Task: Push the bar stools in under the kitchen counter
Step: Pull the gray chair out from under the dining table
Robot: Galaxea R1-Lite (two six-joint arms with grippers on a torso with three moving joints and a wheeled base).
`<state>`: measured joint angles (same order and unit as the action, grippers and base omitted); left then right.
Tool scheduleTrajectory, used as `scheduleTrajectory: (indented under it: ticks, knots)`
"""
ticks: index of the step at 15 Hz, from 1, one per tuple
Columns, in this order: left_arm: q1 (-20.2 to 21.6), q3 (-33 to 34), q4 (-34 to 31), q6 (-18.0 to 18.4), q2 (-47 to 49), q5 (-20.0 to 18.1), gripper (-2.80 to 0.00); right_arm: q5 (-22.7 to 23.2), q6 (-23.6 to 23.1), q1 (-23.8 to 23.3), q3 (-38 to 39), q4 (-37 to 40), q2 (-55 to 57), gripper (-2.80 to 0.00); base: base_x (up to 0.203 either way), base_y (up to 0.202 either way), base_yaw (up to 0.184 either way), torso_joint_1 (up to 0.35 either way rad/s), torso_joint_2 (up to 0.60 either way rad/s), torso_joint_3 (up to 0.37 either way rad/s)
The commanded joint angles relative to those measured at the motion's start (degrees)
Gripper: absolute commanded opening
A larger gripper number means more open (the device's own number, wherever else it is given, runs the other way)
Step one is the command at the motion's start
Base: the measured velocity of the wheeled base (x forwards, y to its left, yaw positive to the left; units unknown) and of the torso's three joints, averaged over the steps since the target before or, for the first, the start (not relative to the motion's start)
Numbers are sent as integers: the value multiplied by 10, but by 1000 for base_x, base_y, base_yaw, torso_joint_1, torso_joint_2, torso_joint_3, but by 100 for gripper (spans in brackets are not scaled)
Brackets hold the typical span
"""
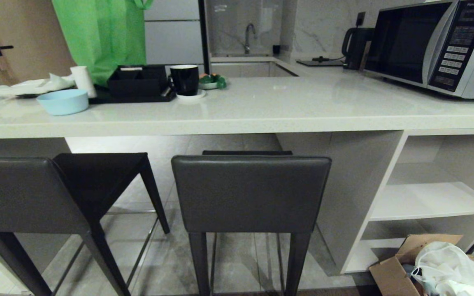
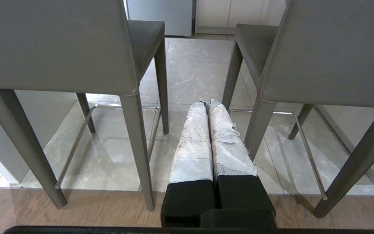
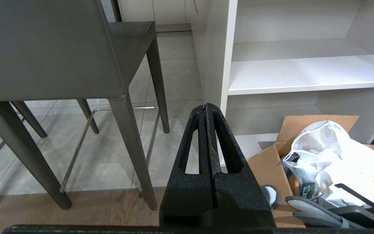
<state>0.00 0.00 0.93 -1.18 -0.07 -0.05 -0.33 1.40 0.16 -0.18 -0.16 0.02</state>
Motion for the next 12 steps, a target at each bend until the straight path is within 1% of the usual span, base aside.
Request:
scheduleTrajectory:
  ticks: [1,12]
  knots:
    - [0,1,0,0,-1,0,-280,0,0,0,0,0,0,-280,0,0,0,0,0,0]
    - [0,1,0,0,-1,0,-280,1,-5,0,1,-1,0,-280,0,0,0,0,0,0]
